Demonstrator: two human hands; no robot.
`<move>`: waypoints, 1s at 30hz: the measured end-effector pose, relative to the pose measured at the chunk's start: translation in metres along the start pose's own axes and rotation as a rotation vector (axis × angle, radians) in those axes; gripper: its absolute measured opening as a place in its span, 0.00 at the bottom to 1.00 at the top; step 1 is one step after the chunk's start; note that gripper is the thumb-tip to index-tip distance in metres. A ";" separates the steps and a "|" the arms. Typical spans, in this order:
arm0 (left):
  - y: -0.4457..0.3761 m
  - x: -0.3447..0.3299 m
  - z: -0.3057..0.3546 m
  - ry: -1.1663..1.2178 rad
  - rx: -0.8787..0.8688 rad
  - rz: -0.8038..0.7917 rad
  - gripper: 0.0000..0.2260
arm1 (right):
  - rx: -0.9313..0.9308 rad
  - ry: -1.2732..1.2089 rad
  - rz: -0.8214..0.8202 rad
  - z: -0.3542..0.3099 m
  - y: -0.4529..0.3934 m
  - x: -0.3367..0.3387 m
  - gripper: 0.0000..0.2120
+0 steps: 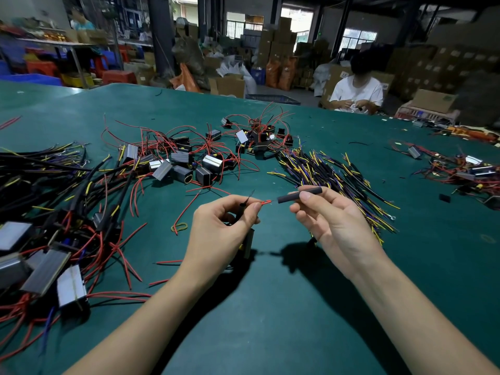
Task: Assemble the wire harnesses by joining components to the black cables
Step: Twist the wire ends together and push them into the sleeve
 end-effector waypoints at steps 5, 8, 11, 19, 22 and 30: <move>-0.001 -0.001 -0.001 -0.006 0.009 0.004 0.03 | 0.010 -0.002 -0.010 0.001 0.001 0.000 0.04; -0.001 0.000 -0.001 -0.008 0.018 0.008 0.03 | 0.031 0.019 -0.022 0.000 0.001 0.000 0.04; -0.001 0.000 -0.001 -0.008 0.016 0.010 0.03 | 0.055 0.039 -0.022 0.000 0.000 0.001 0.04; 0.000 0.001 -0.002 0.046 0.040 -0.010 0.04 | 0.053 0.119 -0.012 0.004 0.001 0.002 0.02; 0.000 0.000 -0.001 0.048 0.034 -0.018 0.05 | -0.024 -0.007 0.012 0.006 0.000 0.003 0.02; -0.001 0.000 -0.002 0.044 0.001 -0.008 0.05 | -0.036 -0.027 -0.008 0.007 -0.001 0.006 0.05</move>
Point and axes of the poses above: each hand's wrist, its own y-axis away from the middle knuckle, its own x-axis out of the back of the hand, z = x × y, the point moved 2 cm from there along -y, towards the middle knuckle, and after that the axes turned 13 degrees about -y, right-handed, at the moved point
